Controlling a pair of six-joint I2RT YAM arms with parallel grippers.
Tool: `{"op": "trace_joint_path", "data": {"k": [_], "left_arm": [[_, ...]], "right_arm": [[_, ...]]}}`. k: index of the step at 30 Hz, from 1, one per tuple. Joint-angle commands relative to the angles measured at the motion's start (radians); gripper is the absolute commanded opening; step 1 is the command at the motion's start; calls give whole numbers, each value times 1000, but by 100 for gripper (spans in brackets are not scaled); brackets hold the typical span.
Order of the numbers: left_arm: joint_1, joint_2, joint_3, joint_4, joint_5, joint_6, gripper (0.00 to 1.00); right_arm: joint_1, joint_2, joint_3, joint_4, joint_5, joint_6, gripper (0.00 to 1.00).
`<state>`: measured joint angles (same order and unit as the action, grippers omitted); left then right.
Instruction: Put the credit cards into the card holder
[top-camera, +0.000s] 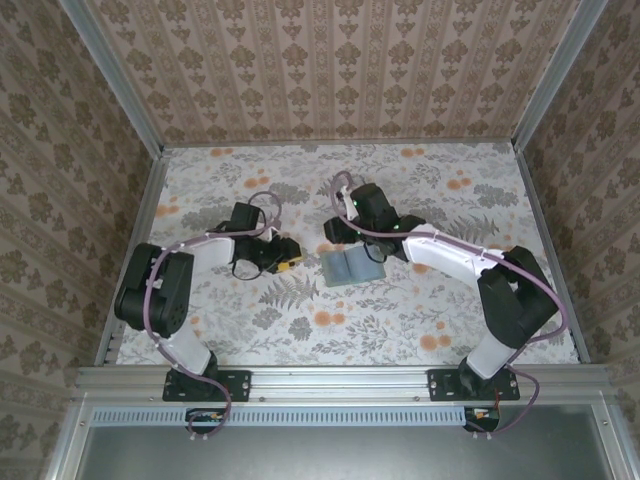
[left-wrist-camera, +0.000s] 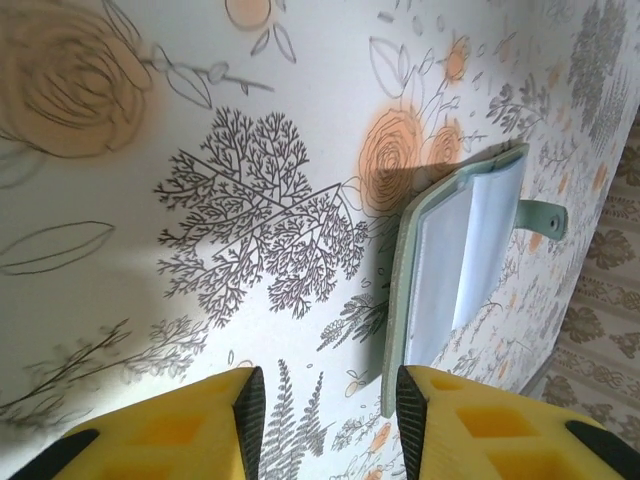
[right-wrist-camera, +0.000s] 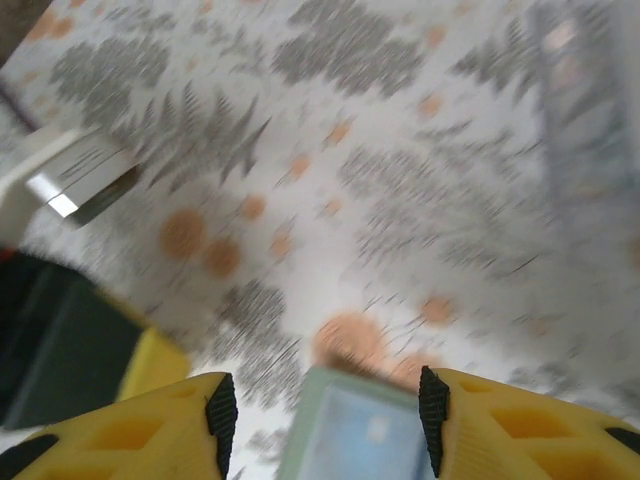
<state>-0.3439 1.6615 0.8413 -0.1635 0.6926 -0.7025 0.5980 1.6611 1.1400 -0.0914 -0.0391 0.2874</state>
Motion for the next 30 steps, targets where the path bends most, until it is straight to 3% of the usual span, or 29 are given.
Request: {"op": "trace_joint_path", "data": {"k": [1, 9, 17, 24, 30], "left_arm": [[9, -48, 34, -94, -43, 71, 42], [10, -81, 3, -74, -42, 64, 43], [10, -133, -19, -109, -111, 78, 43], [11, -162, -54, -100, -145, 84, 43], [11, -175, -36, -120, -148, 99, 43]], "right_arm": [[-54, 86, 113, -112, 182, -53, 56], [-137, 299, 363, -199, 219, -134, 58], [-172, 448, 555, -265, 221, -238, 59], [-239, 523, 642, -319, -6, -228, 58], [-236, 561, 671, -356, -34, -250, 58]]}}
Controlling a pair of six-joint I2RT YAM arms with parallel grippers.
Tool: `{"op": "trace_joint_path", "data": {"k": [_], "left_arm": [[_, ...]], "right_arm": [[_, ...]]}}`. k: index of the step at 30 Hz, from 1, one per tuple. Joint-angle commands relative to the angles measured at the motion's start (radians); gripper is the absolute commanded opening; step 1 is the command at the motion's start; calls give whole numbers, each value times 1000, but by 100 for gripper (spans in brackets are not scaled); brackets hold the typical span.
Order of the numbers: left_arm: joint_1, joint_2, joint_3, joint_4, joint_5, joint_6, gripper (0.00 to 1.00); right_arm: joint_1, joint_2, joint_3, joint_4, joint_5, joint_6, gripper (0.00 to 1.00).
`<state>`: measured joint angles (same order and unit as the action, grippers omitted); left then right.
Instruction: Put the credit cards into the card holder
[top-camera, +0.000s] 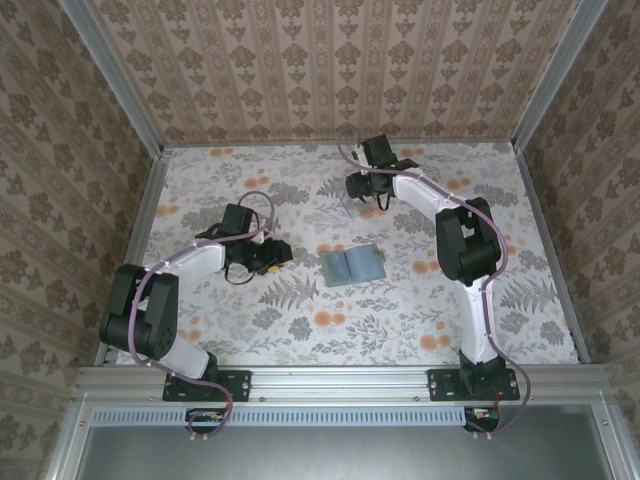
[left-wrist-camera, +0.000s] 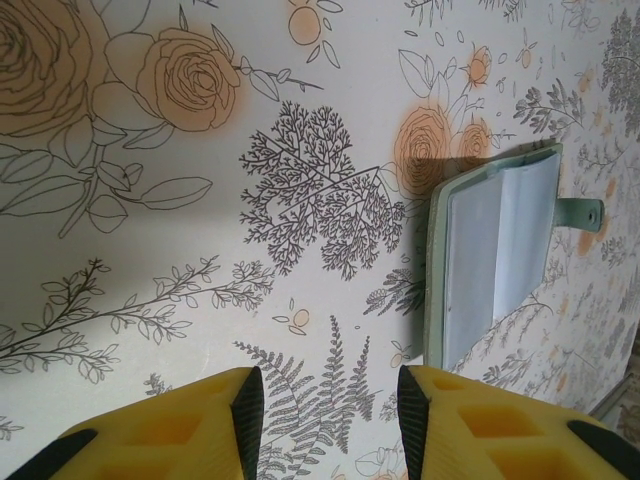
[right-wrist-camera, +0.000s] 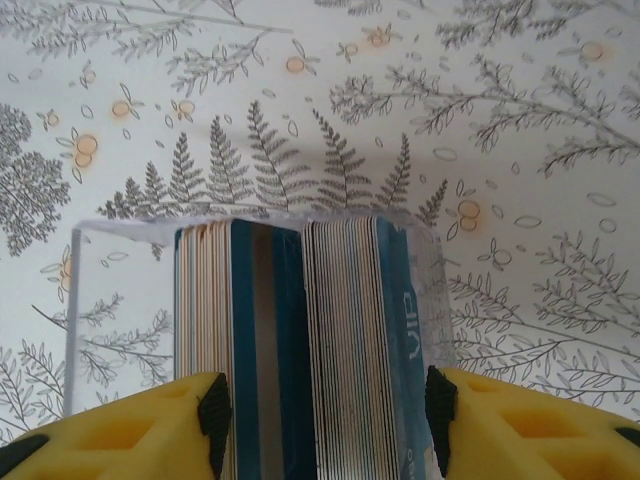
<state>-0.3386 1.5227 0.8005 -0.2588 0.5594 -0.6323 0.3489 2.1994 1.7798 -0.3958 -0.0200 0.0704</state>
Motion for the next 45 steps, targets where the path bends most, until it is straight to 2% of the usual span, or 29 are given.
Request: {"op": "trace_joint_path", "data": {"k": [1, 14, 24, 30, 35, 45], "left_arm": [[6, -39, 3, -23, -15, 29, 42], [5, -74, -70, 47, -17, -7, 43], [4, -119, -80, 48, -73, -6, 43], [4, -128, -77, 58, -70, -13, 43], [5, -135, -84, 72, -72, -17, 43], [4, -124, -89, 84, -72, -10, 43]], "right_arm": [[12, 26, 31, -53, -55, -44, 58], [25, 33, 62, -96, -35, -86, 59], [30, 103, 145, -163, -10, -108, 60], [34, 116, 165, -178, 114, -90, 58], [82, 84, 174, -169, 321, -146, 58], [89, 68, 183, -161, 394, -170, 57]]}}
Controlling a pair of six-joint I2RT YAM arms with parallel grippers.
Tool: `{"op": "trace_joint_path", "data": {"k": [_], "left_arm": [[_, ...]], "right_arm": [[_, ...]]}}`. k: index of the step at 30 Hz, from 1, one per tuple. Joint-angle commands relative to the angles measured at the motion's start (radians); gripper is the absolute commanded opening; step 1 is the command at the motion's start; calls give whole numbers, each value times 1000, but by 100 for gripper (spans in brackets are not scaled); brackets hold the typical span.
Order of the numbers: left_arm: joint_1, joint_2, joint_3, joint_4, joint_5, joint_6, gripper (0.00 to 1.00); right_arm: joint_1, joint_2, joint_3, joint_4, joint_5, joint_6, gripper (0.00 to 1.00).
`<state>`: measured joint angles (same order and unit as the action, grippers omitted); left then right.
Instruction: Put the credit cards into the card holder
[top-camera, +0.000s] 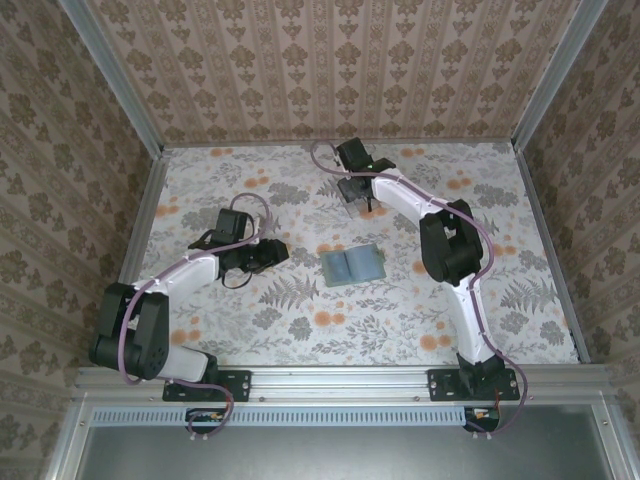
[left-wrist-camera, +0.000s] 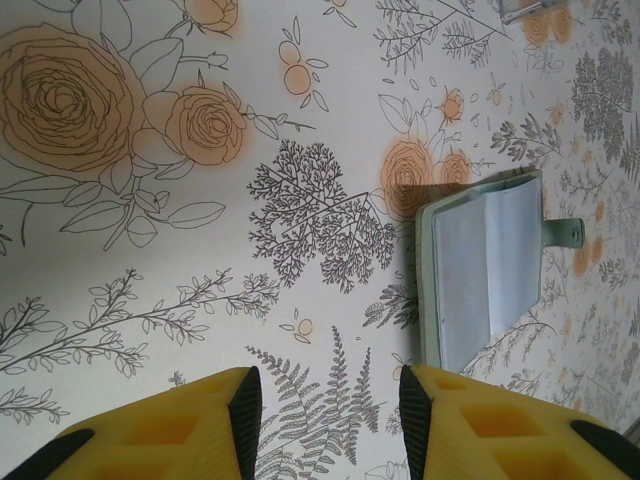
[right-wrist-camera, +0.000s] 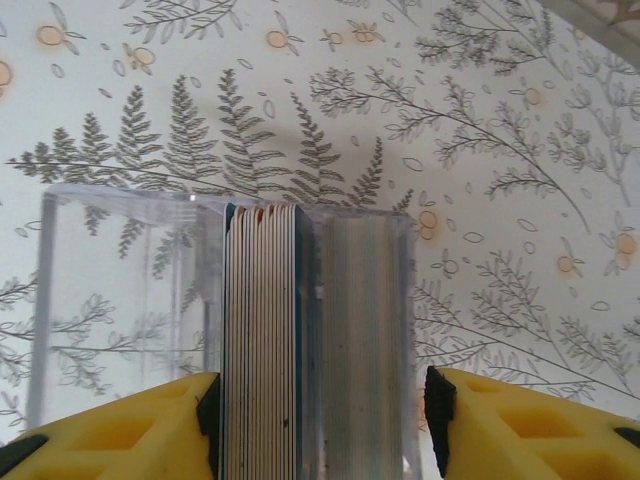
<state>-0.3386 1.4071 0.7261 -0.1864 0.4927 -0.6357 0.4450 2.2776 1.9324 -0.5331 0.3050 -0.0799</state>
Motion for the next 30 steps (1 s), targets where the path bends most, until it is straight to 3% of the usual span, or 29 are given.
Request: {"op": "trace_joint_path", "data": {"k": [1, 6, 11, 24, 30], "left_arm": [[4, -5, -14, 15, -2, -7, 43], [4, -6, -6, 4, -4, 7, 43], [5, 9, -10, 3, 1, 15, 43], [4, 18, -27, 25, 22, 22, 43], [3, 8, -74, 55, 31, 8, 43]], "right_arm": [[-8, -20, 19, -13, 70, -20, 57], [-5, -42, 10, 17, 71, -33, 54], [2, -36, 12, 5, 50, -56, 41], [12, -50, 13, -31, 83, -86, 20], [12, -62, 11, -51, 50, -71, 0]]}}
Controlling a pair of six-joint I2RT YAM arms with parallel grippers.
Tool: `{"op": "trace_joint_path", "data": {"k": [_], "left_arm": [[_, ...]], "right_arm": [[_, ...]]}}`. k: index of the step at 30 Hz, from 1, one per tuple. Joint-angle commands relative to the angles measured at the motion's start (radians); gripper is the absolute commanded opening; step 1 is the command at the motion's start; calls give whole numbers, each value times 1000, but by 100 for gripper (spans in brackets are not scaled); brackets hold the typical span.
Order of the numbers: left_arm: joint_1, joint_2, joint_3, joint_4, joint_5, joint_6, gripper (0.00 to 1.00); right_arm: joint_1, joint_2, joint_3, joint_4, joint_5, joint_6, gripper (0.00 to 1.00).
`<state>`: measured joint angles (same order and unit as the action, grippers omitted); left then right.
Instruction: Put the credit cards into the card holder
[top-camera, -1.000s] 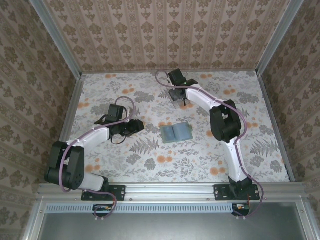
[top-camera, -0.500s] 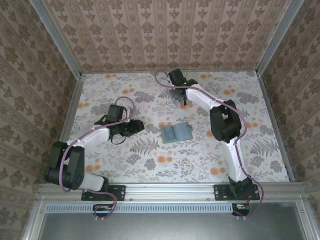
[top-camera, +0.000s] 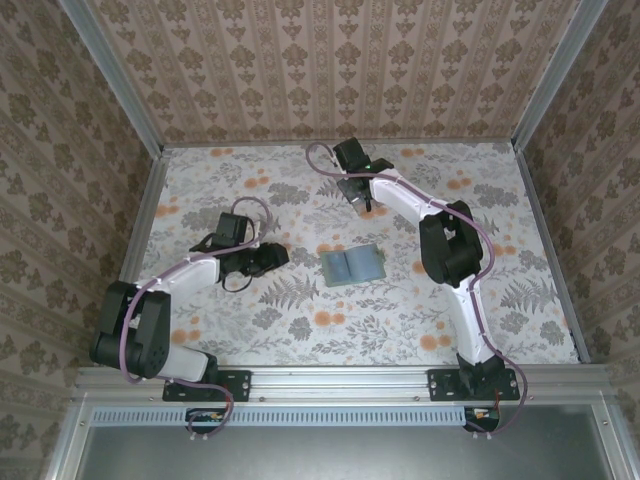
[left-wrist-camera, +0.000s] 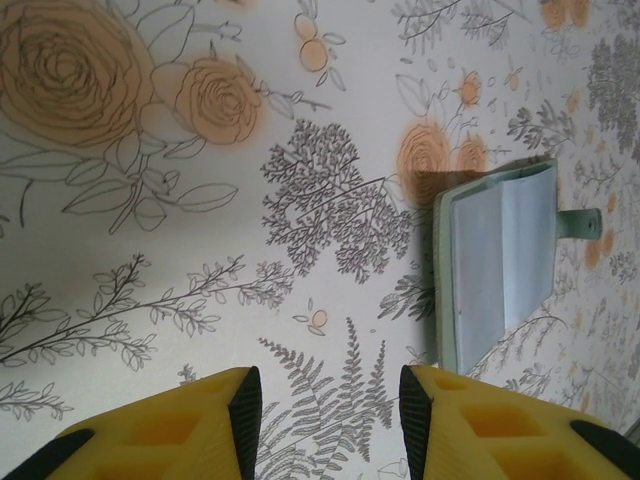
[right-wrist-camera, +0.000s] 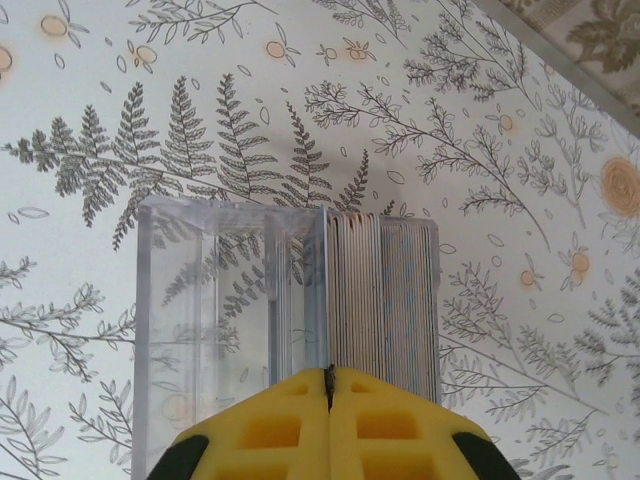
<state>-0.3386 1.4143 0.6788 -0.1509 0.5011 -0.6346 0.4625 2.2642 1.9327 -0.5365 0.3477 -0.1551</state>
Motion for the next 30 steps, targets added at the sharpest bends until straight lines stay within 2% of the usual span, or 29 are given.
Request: {"op": "trace_joint_path", "data": {"k": [1, 12, 20, 30], "left_arm": [[3, -3, -38, 26, 22, 3, 43], [2, -55, -64, 30, 12, -10, 44], [0, -52, -41, 40, 30, -7, 44], [-2, -55, -2, 60, 85, -3, 43]], "right_arm": [[-5, -50, 13, -51, -1, 8, 0], [-13, -84, 16, -63, -79, 55, 0], [-38, -106, -9, -43, -193, 123, 0], [-59, -289, -202, 149, -289, 310, 0]]}}
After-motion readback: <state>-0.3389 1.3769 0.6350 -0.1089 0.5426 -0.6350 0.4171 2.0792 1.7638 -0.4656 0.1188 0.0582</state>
